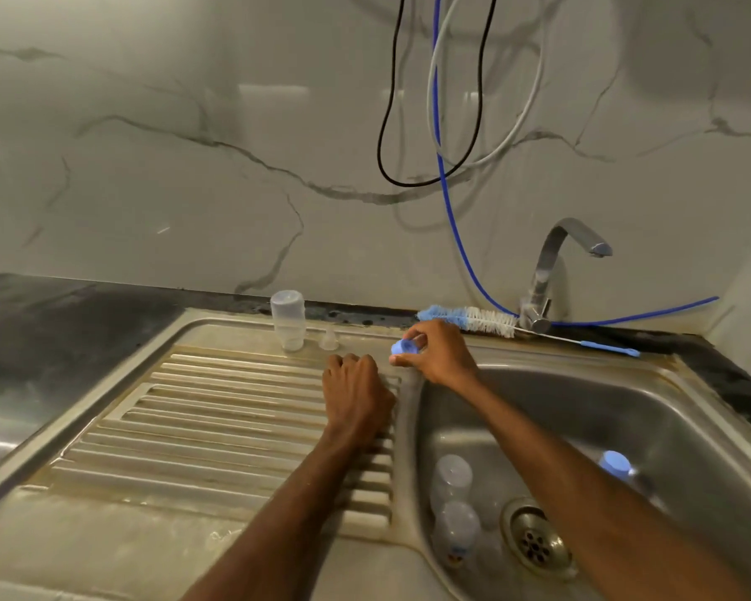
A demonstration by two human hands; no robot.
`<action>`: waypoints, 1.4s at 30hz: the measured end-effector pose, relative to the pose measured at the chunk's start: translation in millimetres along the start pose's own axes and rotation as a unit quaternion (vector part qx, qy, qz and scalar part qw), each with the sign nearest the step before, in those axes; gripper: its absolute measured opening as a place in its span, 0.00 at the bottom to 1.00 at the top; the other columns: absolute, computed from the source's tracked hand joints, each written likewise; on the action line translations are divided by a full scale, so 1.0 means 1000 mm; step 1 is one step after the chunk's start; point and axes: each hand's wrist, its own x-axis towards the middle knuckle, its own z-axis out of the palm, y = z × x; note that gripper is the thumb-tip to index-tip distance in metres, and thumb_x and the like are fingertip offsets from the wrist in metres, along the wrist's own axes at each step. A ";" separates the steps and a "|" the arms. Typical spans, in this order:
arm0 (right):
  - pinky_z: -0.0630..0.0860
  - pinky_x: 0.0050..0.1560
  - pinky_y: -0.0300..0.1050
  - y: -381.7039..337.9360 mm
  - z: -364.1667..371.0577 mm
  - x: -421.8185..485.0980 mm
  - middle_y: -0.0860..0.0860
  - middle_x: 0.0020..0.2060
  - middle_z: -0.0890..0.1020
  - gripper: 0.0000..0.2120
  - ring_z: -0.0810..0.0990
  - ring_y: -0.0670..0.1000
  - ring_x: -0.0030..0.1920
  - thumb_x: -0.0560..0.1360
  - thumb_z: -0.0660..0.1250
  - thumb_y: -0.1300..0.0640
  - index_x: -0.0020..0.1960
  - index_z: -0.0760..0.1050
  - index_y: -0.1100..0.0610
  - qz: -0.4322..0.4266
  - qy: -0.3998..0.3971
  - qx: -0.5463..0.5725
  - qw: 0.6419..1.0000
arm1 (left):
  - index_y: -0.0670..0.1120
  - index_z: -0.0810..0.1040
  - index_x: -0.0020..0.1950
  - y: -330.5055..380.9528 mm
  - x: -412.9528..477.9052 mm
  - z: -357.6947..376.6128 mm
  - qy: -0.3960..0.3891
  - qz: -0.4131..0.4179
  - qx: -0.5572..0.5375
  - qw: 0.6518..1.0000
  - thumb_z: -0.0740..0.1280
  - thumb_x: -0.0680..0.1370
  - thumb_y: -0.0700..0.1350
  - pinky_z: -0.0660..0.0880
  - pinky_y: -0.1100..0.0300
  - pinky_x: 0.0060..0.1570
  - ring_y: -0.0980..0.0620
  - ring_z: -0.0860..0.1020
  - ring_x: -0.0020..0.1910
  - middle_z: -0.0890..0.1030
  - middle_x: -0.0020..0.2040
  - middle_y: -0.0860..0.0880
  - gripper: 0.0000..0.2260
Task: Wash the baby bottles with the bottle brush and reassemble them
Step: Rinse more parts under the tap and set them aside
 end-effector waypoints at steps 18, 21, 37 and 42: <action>0.63 0.35 0.43 -0.023 0.074 0.049 0.51 0.40 0.78 0.12 0.74 0.52 0.42 0.70 0.78 0.54 0.40 0.74 0.52 -0.048 -0.017 -0.004 0.999 | 0.47 0.78 0.55 -0.010 0.009 0.007 0.046 -0.063 -0.007 0.997 0.65 0.78 0.51 0.68 0.49 0.66 0.42 0.69 0.64 0.77 0.62 0.44 0.10; 0.64 0.35 0.42 -0.023 0.076 0.051 0.51 0.40 0.77 0.13 0.73 0.52 0.42 0.70 0.78 0.53 0.41 0.73 0.52 -0.056 -0.013 -0.001 0.998 | 0.47 0.77 0.56 -0.011 0.008 0.005 0.040 -0.067 -0.012 0.997 0.65 0.78 0.52 0.68 0.48 0.68 0.41 0.69 0.66 0.76 0.64 0.43 0.11; 0.76 0.42 0.38 0.042 -0.030 -0.045 0.47 0.40 0.85 0.03 0.79 0.42 0.38 0.77 0.73 0.55 0.49 0.84 0.54 -0.096 0.179 0.009 0.979 | 0.46 0.80 0.61 0.014 0.000 -0.001 0.094 0.074 -0.069 0.990 0.71 0.75 0.40 0.71 0.53 0.60 0.45 0.73 0.62 0.79 0.62 0.46 0.14; 0.79 0.45 0.37 0.115 -0.069 -0.088 0.42 0.35 0.83 0.02 0.80 0.38 0.36 0.71 0.77 0.58 0.42 0.85 0.51 0.032 0.028 -0.071 0.997 | 0.47 0.78 0.60 0.051 -0.016 -0.003 0.016 0.166 -0.111 0.980 0.71 0.77 0.41 0.71 0.55 0.65 0.49 0.74 0.63 0.79 0.62 0.48 0.12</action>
